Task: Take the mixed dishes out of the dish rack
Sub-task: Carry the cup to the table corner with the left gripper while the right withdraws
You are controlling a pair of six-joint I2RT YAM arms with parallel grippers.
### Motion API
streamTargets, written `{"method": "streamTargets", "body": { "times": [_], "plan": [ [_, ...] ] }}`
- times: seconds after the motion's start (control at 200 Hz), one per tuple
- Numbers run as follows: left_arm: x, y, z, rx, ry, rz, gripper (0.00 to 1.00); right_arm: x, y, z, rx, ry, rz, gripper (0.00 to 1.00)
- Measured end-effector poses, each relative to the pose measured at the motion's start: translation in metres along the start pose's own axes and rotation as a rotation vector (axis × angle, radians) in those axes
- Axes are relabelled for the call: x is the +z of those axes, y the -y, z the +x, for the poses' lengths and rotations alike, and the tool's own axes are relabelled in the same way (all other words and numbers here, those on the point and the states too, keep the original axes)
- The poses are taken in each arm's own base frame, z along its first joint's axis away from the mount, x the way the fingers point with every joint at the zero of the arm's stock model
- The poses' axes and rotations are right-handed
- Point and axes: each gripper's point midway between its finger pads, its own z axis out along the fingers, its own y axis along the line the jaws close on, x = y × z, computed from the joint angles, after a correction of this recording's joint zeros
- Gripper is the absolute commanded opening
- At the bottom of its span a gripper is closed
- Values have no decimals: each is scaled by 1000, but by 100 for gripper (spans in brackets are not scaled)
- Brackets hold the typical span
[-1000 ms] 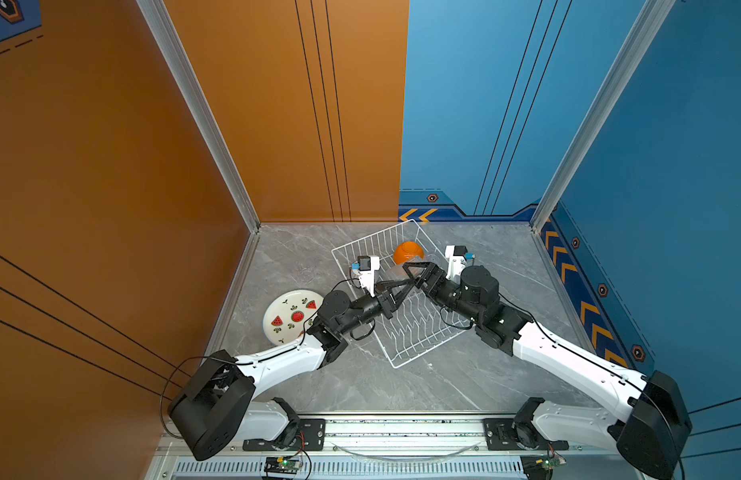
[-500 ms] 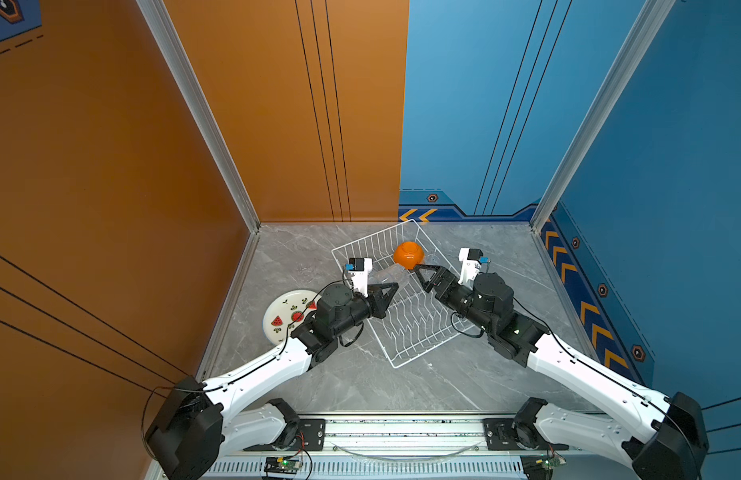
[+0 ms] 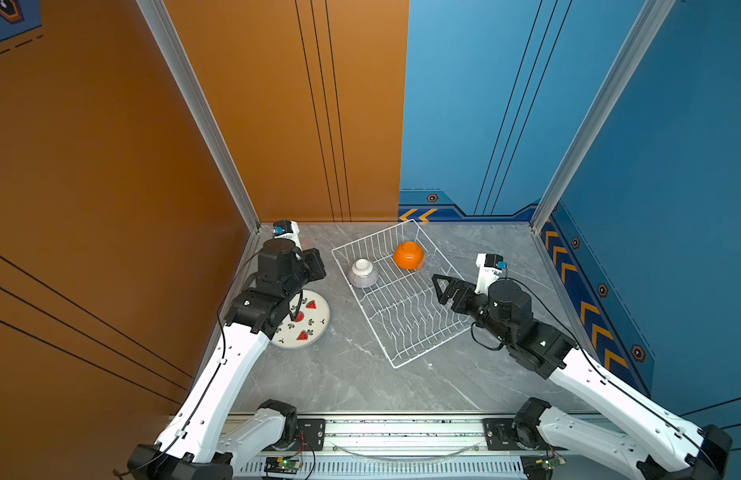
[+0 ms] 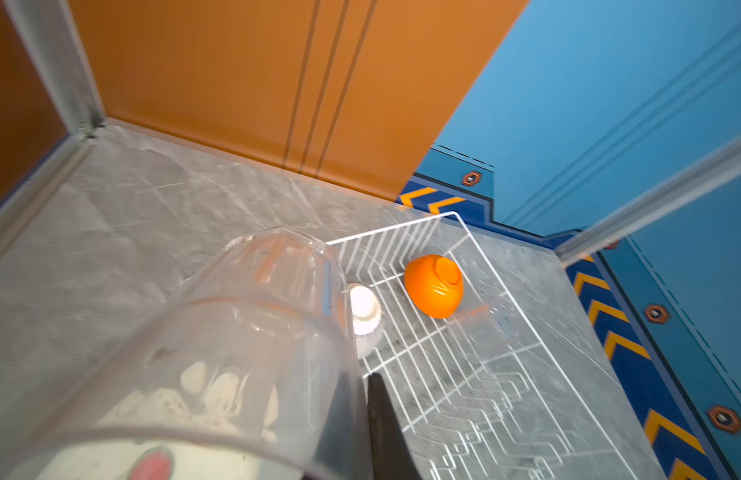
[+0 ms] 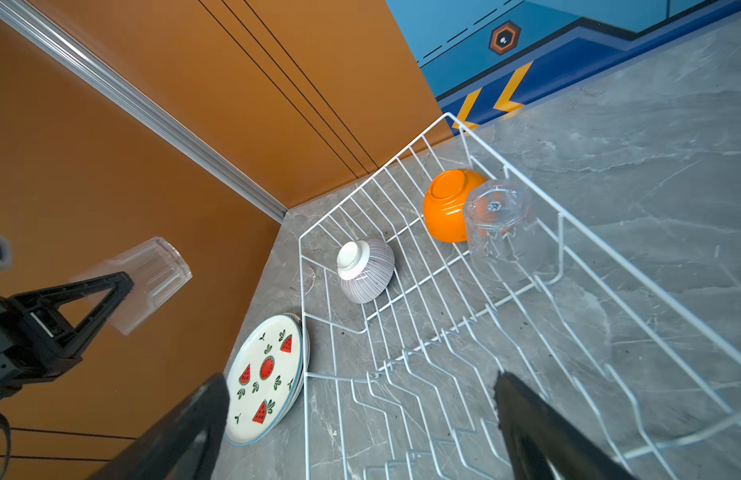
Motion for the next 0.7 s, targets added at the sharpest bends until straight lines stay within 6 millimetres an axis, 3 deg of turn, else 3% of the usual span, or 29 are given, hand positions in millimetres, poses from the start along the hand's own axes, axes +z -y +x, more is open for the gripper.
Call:
{"method": "streamTargets", "body": {
  "times": [0.165,0.44,0.696],
  "plan": [
    [10,-59,-14,-53,-34,-174,0,-5,17,3,-49,-23,56,100],
    [45,-160,-5,-219,-161,-366,0,-32,34,19,-93,-83,77,100],
    [101,-198,12,-286,-310,-404,0,-51,51,32,-95,-99,92,100]
  ]
}}
